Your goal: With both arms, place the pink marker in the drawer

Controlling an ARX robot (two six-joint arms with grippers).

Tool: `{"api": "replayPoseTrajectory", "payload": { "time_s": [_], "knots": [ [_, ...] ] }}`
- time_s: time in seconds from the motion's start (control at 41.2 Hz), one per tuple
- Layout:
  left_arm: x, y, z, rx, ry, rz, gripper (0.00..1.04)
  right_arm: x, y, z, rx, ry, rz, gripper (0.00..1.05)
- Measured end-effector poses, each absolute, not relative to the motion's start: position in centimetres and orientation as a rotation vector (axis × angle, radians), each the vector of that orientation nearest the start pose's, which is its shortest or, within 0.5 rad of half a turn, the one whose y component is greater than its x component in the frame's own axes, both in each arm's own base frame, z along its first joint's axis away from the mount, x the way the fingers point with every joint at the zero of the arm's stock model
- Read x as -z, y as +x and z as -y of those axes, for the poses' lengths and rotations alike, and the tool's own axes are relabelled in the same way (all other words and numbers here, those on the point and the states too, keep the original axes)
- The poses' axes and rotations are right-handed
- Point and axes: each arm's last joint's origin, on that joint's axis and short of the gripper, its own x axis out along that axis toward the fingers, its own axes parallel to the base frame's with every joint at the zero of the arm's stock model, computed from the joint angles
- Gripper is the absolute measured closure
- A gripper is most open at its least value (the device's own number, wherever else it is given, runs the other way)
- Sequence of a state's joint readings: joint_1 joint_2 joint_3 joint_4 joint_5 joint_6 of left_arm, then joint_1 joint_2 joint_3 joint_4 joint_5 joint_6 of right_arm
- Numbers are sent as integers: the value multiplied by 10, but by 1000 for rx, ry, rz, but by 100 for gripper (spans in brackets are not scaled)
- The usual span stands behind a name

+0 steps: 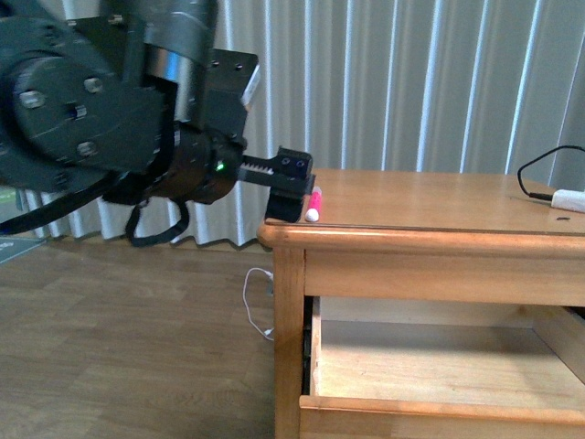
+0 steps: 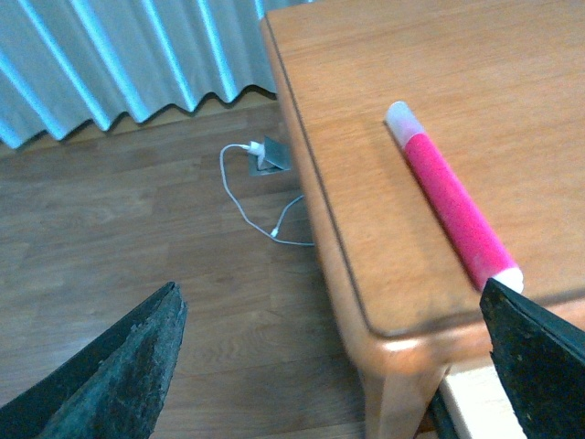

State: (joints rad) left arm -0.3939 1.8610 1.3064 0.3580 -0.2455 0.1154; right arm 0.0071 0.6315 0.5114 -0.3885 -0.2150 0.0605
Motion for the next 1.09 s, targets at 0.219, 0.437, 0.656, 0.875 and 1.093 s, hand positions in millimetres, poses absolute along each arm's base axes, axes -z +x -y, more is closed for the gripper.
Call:
{"api": "replayPoseTrajectory", "payload": {
  "time_s": [0.219, 0.437, 0.656, 0.875, 1.093],
  "knots": [
    [-256, 444, 191, 203, 167, -220, 6, -243, 141, -7, -202, 112, -514, 9],
    [-254, 462, 210, 255, 177, -257, 6, -243, 141, -7, -202, 112, -514, 9],
    [-254, 466, 218, 261, 194, -293, 6, -243, 141, -7, -202, 112, -514, 9],
    [-251, 466, 218, 257, 204, -331, 6, -243, 141, -7, -202, 112, -514, 9],
    [-251, 466, 218, 253, 209, -345, 6, -243, 141, -7, -202, 112, -514, 9]
  ]
}}
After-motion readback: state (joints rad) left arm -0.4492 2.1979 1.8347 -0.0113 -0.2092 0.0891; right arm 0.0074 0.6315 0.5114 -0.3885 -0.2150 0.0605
